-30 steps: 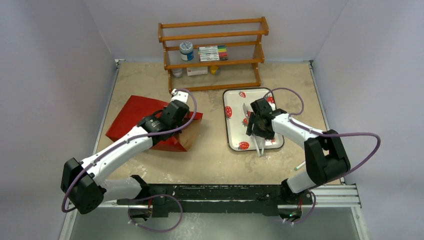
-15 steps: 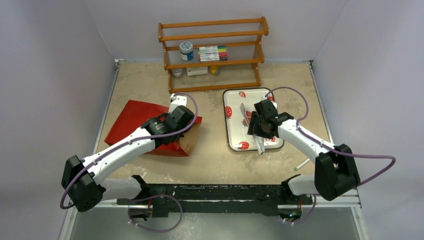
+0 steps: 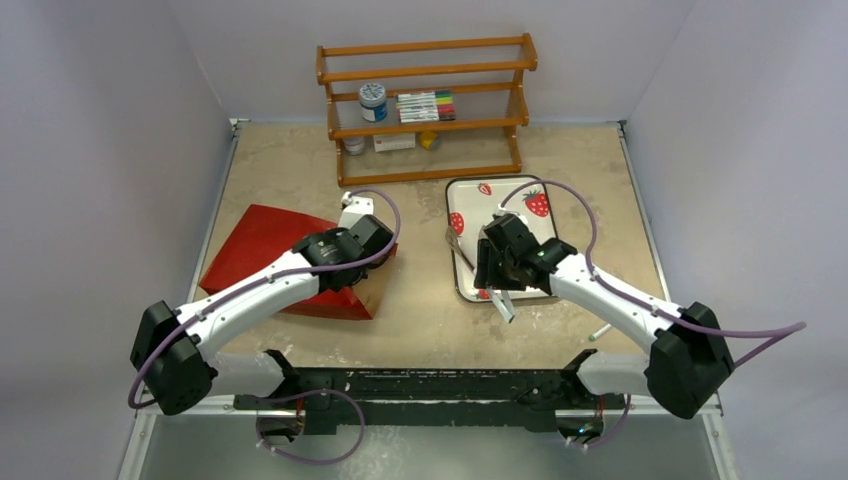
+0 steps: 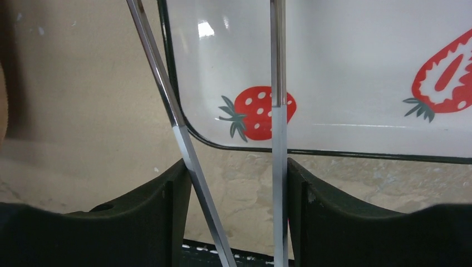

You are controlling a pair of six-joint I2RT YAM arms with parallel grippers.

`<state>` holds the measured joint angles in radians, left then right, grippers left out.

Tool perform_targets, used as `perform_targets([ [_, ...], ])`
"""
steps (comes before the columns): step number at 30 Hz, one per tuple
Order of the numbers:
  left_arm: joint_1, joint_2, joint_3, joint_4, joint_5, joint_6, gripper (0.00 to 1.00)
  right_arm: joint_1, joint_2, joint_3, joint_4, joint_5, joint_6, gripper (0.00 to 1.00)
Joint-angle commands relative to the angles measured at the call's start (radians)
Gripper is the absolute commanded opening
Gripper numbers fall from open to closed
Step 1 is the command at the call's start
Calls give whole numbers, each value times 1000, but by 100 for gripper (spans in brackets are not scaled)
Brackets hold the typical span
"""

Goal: Take the fake bread out of the paper bag
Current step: Pick up the clamp from the container, then take out the fake bread from the paper bag.

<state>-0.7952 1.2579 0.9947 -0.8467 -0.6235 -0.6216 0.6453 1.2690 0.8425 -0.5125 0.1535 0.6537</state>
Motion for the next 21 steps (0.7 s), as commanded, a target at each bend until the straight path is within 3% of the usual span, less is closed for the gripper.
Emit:
perform_targets([
  [1,-4,15,44,-30,-14,-30,0,18,-71,3,-23,-19,39,58],
  [9,-4,36,50,-24,-8,-18,0,94,-128,24,-61,-49,46,56],
  [21,-3,57,61,30,0,22,0,339,-107,118,-98,-63,116,55],
])
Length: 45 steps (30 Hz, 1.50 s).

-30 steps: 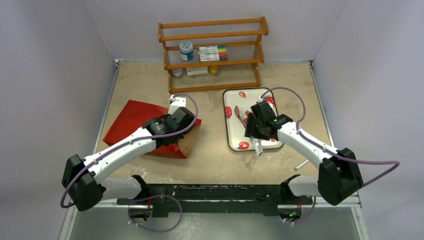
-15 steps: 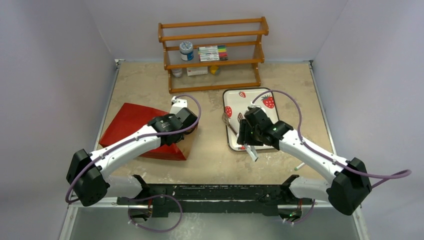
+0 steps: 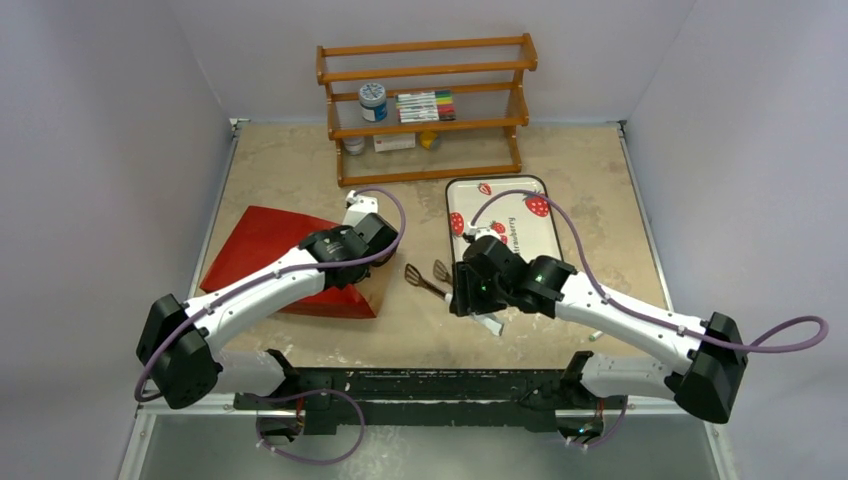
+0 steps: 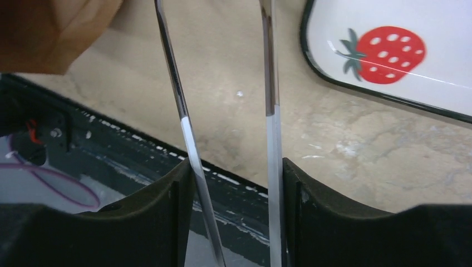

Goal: Take the fake bread out of the paper bag
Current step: Take out the fake bread from the paper bag.

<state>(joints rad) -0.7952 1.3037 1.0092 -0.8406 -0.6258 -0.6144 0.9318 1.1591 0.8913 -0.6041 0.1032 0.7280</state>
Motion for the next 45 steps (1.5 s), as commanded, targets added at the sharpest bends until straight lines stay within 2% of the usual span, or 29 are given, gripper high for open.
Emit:
perform_targets([
  [1,-4,15,49,24,3,16,0,71,8,86,-6,-13,47,55],
  [13,-4,15,54,35,18,20,0,217,49,166,-27,47,112,53],
  [23,-5,-3,52,45,85,54,0,237,64,232,-29,87,93,53],
  [35,-25,-117,19,213,295,206,0,237,148,240,86,68,31,53],
  [45,-27,-98,33,264,442,308,0,237,135,252,98,75,13,53],
])
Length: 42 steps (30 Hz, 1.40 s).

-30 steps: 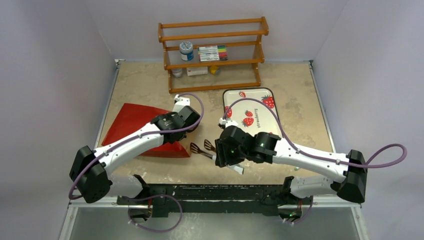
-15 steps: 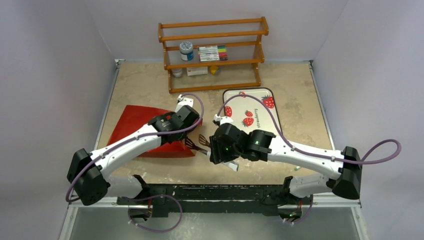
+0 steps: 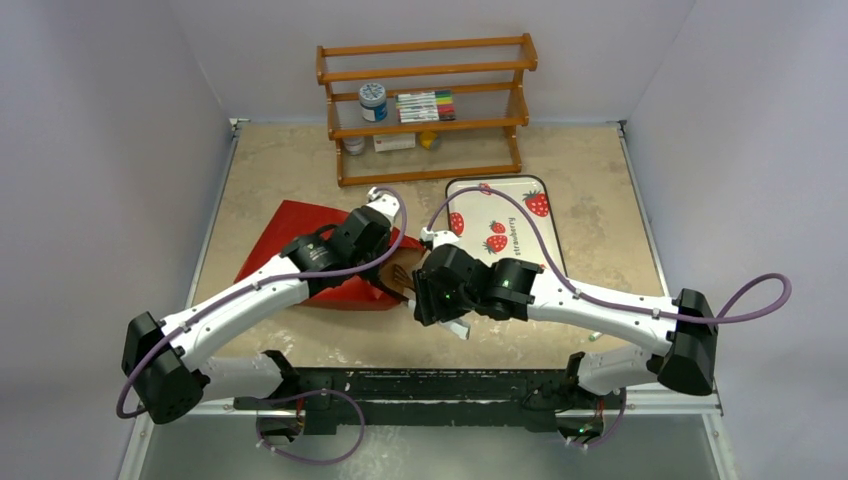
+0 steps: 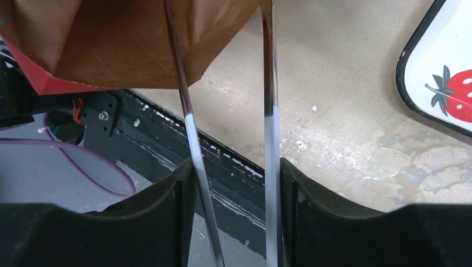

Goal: Take the fake bread out of the paper bag
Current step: Take out the fake bread from the paper bag.

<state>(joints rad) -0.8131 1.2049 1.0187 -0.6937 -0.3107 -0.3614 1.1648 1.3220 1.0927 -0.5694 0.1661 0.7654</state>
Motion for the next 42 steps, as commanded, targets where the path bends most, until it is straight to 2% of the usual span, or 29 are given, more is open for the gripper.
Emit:
perform_targets([
  [1,-9,4,23,131,141,61,0,4,-27,49,65,12,-26,53],
  [10,-31,100,55,168,252,140,0,4,-41,56,37,41,-37,53],
  [19,-69,111,73,75,199,163,0,4,-97,145,-88,102,-53,53],
  [37,-98,75,78,34,180,128,0,4,-136,147,-64,79,-102,53],
  [42,-102,68,87,26,178,83,14,6,-148,101,-47,70,-105,53],
])
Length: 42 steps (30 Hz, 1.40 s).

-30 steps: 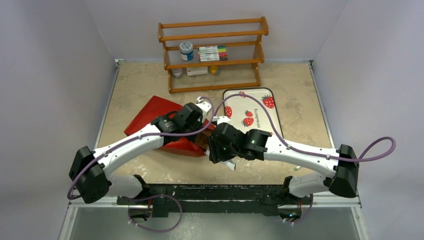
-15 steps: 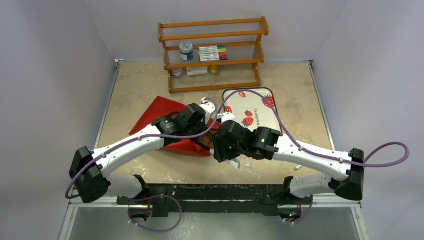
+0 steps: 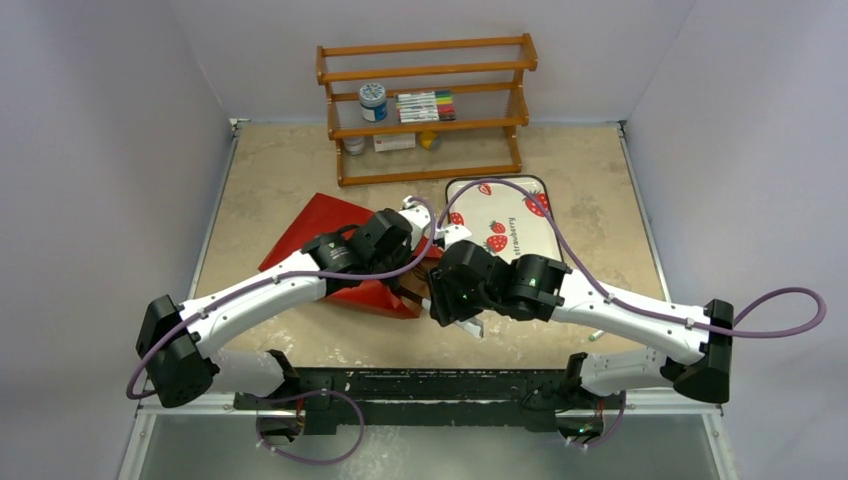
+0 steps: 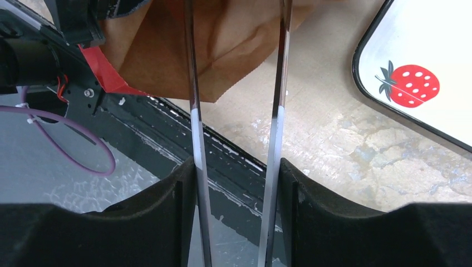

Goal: Take the fake bread out of the paper bag
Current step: Take out the fake bread from the paper bag.

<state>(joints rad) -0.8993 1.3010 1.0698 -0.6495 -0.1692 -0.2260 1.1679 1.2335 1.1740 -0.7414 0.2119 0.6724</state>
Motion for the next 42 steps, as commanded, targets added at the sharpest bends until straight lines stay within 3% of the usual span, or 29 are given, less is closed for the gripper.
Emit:
perform_targets([
  [1,-16,-31,37,-17,36,-60,19,1,-61,11,129,21,-10,53],
  [3,-18,-38,41,-18,36,-81,28,1,-71,-7,140,17,-8,53],
  [5,-18,-49,45,-18,38,-99,29,2,-78,-27,150,17,-7,53],
  [11,-18,-77,47,-9,29,-132,24,2,-82,-90,218,12,-12,53],
  [15,-18,-78,50,-16,31,-139,5,2,-70,-110,271,28,-35,53],
  [18,-18,-78,46,-33,30,-144,1,2,-46,-117,315,27,-53,53],
  [27,-24,-110,40,-98,-10,-198,0,3,20,-232,496,10,-87,53],
  [42,-60,-158,-31,-129,-213,-355,0,27,138,-292,594,4,-79,52],
])
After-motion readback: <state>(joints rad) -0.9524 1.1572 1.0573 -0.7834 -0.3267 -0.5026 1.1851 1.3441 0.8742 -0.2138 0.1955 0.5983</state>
